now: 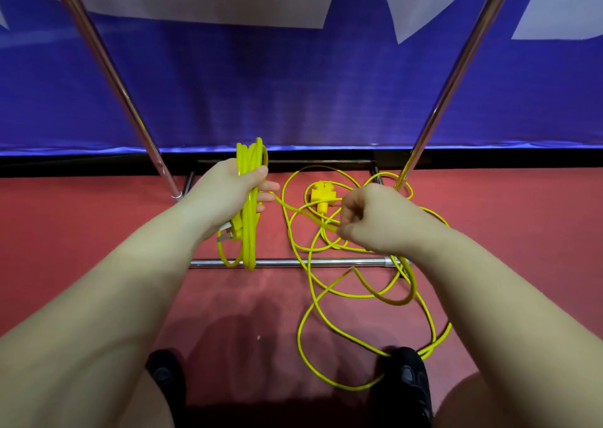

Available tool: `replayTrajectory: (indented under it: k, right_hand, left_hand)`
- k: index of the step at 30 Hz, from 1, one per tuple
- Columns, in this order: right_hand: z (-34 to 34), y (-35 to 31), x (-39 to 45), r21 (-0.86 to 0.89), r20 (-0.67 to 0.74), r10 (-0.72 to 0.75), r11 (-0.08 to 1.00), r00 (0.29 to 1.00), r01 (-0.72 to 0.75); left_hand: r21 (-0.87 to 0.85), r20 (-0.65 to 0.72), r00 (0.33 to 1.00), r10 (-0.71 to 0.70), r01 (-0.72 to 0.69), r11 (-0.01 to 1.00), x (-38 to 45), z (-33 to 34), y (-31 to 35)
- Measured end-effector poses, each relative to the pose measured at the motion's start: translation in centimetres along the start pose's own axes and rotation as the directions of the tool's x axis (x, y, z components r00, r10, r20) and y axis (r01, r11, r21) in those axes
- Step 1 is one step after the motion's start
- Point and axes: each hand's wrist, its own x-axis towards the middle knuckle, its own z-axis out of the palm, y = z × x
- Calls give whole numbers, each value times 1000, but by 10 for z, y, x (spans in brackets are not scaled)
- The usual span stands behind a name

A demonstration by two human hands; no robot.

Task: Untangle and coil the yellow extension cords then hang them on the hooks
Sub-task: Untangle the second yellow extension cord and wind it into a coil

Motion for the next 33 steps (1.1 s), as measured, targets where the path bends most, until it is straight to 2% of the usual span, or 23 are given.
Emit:
replayTrajectory:
  k: [2, 3, 5, 7, 12, 14, 17, 19, 21, 27, 28, 30, 31, 33]
  right_hand:
    - [-3, -6, -5, 129, 154, -62, 991, 986, 42]
    - [-5, -8, -7, 237, 187, -82, 971, 979, 36]
    - [-8, -9, -7, 450, 180, -99, 893, 979, 8]
    - [-10, -7, -5, 573, 122, -94, 819, 988, 7]
    - [-10, -1, 3, 563, -159, -64, 814, 985, 144]
    - [-10, 2, 5, 553, -206, -39, 820, 978, 149]
    - [-9, 4, 6, 527, -243, 24, 842, 970, 111]
    - [-7, 3, 7, 527, -224, 60, 847, 973, 69]
    - [-3, 0, 6, 589, -151, 70, 808, 986, 33]
    - [2, -4, 7, 711, -30, 35, 703, 999, -4]
    - [2, -4, 8, 697, 0, 30, 717, 1000, -21]
    - [2, -1, 9, 579, 41, 77, 811, 996, -86]
    - [1, 0, 10, 551, 26, 114, 828, 993, -110]
    - [-3, 4, 13, 625, -61, 167, 775, 984, -93]
  left_hand:
    - [65, 54, 999, 11, -14, 998, -1, 2, 0]
    - [93, 91, 996, 15, -24, 995, -2, 3, 0]
    - [121, 165, 986, 26, -47, 992, -5, 7, 0]
    - [127, 223, 975, 25, -54, 990, -8, 13, -1]
    - [96, 341, 940, -10, -24, 995, -15, 25, 0]
    - [118, 388, 922, -15, -33, 992, -16, 28, 0]
    - [85, 387, 916, -105, 78, 993, -18, 29, 0]
    - [66, 354, 925, -141, 125, 990, -19, 29, 2]
    - [12, 342, 930, -138, 143, 990, -19, 30, 3]
    - [-78, 289, 955, -62, 88, 993, -18, 27, 4]
    - [-129, 282, 958, -44, 84, 988, -19, 27, 6]
    - [-249, 232, 972, -29, 88, 964, -19, 26, 11]
    - [-310, 200, 979, -34, 96, 946, -17, 24, 13]
    - [-373, 162, 986, -44, 103, 922, -14, 19, 15]
